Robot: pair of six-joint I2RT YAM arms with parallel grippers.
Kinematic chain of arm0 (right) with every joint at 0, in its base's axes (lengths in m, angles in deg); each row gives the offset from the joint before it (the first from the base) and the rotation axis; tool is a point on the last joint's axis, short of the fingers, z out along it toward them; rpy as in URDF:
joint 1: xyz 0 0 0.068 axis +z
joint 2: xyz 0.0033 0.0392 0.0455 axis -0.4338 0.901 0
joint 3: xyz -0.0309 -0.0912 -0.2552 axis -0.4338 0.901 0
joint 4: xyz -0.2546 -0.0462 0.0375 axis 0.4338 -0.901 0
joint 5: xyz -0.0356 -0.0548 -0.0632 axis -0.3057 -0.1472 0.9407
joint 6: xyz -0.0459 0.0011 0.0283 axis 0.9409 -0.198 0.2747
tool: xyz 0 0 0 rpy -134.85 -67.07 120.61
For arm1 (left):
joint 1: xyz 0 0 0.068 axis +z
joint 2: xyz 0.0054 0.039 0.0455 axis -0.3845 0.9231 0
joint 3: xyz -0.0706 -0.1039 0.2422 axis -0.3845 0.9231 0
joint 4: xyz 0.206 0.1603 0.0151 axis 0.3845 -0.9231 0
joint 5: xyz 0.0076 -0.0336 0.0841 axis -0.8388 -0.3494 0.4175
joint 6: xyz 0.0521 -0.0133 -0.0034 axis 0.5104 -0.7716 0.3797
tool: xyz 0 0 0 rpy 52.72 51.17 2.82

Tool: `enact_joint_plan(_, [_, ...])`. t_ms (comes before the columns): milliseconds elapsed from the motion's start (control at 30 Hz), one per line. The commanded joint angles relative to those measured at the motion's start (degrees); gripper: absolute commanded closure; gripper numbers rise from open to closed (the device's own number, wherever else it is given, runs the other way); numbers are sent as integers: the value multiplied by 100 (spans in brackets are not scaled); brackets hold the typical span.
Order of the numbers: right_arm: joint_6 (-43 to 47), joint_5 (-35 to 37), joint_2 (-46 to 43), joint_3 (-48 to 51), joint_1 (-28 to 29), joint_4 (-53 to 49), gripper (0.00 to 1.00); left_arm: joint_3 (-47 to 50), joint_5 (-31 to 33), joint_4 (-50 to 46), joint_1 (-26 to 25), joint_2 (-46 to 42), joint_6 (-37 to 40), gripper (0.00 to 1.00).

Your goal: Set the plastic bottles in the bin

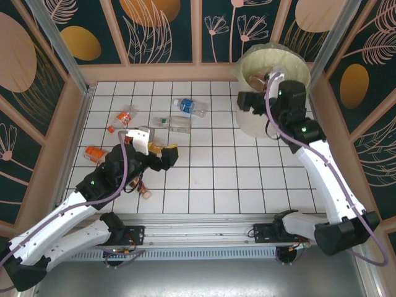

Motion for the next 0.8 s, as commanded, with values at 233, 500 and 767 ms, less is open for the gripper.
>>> enact_joint_plan(233, [-684, -930, -1080, 1716, 1116, 787, 9, -706, 1724, -1734, -5, 1273, -1996, 1])
enact_joint_plan(500, [-859, -669, -1562, 2567, 1789, 694, 9, -552, 918, -912, 1196, 2018, -2210, 1])
enact_joint_plan(767, [-1251, -758, -2095, 3282, 2012, 860, 9, -502, 6, 73, 2326, 2993, -2430, 1])
